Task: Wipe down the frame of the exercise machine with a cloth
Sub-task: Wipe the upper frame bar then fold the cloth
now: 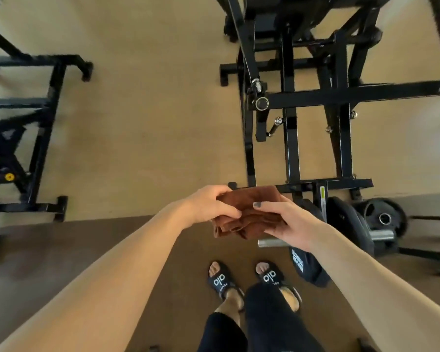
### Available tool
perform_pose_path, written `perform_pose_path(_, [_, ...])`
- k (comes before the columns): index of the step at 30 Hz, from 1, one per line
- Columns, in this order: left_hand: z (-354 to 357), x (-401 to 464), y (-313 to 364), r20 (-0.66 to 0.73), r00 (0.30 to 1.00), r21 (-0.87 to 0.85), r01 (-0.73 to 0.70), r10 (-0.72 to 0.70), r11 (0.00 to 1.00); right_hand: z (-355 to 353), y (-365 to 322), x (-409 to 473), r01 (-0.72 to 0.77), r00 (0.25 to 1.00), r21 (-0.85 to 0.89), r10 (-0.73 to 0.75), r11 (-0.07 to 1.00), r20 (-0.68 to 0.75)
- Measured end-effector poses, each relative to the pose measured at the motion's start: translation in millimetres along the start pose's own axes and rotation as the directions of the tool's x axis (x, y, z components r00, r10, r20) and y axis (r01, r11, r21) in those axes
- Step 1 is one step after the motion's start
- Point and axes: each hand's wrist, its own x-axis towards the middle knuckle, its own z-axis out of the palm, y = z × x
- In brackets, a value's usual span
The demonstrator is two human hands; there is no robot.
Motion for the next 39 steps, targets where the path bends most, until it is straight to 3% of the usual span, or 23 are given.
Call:
perform_pose_path(3, [-12.8, 10.5, 12.3, 0.008, 1.0, 0.098, -0.008, 0.008, 0.995, 2.8, 3.0, 7.8, 0.066, 0.998, 0.084, -0.064, 0.994, -0.021])
perform_pose_path(7, [-29.9, 39.9, 27.4, -0.069, 0.997, 0.288, -0.003, 0.024, 0.958, 11.6, -8.1, 36.7, 0.184, 0.962, 0.076, -0.164, 0.98, -0.217])
perform_pose_path(11, [-45.0, 84.9, 37.6, -0.055, 0.997, 0.596, -0.017, 0.062, 0.803, 16.4, -19.7, 86.8, 0.234, 0.853, -0.12, -0.263, 0.965, -0.451])
perform_pose_path(13, [-49.4, 109.9, 42.6, -0.032, 0.998, 0.669, -0.022, 0.058, 0.743, 16.2, -23.6, 105.3, 0.228, 0.791, -0.266, -0.337, 0.937, -0.511])
perform_pose_path(19, [-50.2, 182.9, 65.3, 0.157, 0.984, 0.709, -0.173, 0.087, 0.684, 6.5, -36.3, 149.2, 0.254, 0.672, -0.36, -0.431, 0.898, -0.602])
perform_pose_path(30, [-70.2, 327.2, 42.7, 0.386, 0.922, 0.787, -0.343, 0.025, 0.513, -21.2, -22.3, 254.1, 0.286, 0.584, -0.17, -0.312, 0.943, -0.75])
perform_pose_path(34, [-61.7, 393.5, 8.8, 0.46, 0.887, 0.793, -0.426, 0.029, 0.437, -50.8, 3.8, 310.3, 0.282, 0.49, -0.173, -0.296, 0.944, -0.82])
perform_pose_path(39, [-21.8, 483.6, -47.0, 0.489, 0.87, 0.814, -0.477, 0.053, 0.332, -117.9, 59.3, 382.1, 0.174, 0.353, -0.306, -0.349, 0.936, -0.868])
